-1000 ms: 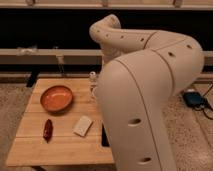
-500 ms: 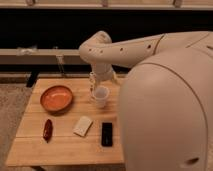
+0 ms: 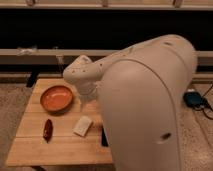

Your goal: Place the pepper in the ceramic bowl

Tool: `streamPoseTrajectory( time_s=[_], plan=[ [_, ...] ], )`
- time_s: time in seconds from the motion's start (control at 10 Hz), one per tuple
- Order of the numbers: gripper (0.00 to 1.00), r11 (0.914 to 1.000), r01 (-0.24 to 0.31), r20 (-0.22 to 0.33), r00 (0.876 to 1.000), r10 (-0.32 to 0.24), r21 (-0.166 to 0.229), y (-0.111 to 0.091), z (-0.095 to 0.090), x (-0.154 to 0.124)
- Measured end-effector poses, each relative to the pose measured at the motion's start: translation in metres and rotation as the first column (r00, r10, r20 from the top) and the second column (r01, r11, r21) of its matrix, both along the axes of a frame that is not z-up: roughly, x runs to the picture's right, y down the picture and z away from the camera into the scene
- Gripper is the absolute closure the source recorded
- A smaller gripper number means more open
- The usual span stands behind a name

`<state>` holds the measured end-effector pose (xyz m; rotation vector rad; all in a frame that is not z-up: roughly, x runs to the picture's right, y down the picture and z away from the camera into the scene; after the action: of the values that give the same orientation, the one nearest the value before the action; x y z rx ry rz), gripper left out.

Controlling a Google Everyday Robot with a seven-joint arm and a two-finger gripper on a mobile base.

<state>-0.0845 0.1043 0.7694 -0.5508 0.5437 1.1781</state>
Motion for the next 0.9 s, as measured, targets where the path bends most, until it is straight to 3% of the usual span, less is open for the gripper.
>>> streamPoseTrajectory(
  time_s=[0.1, 0.3, 0.4, 0.5, 0.9],
  plan=[
    [0.2, 0.9978, -0.021, 0.033, 0.999, 0.023, -0.062, 0.012, 0.009, -0.015],
    [0.2, 0.9785, -0.074, 0.1, 0.99, 0.095, -0.192, 0.031, 0.012, -0.037],
    [0.2, 0.9695, -0.087, 0.124, 0.985, 0.118, -0.229, 0.034, 0.012, -0.04],
    [0.2, 0.9653, -0.094, 0.132, 0.983, 0.129, -0.244, 0.036, 0.013, -0.04],
    [0.2, 0.9652, -0.093, 0.135, 0.983, 0.129, -0.245, 0.036, 0.012, -0.042]
  ],
)
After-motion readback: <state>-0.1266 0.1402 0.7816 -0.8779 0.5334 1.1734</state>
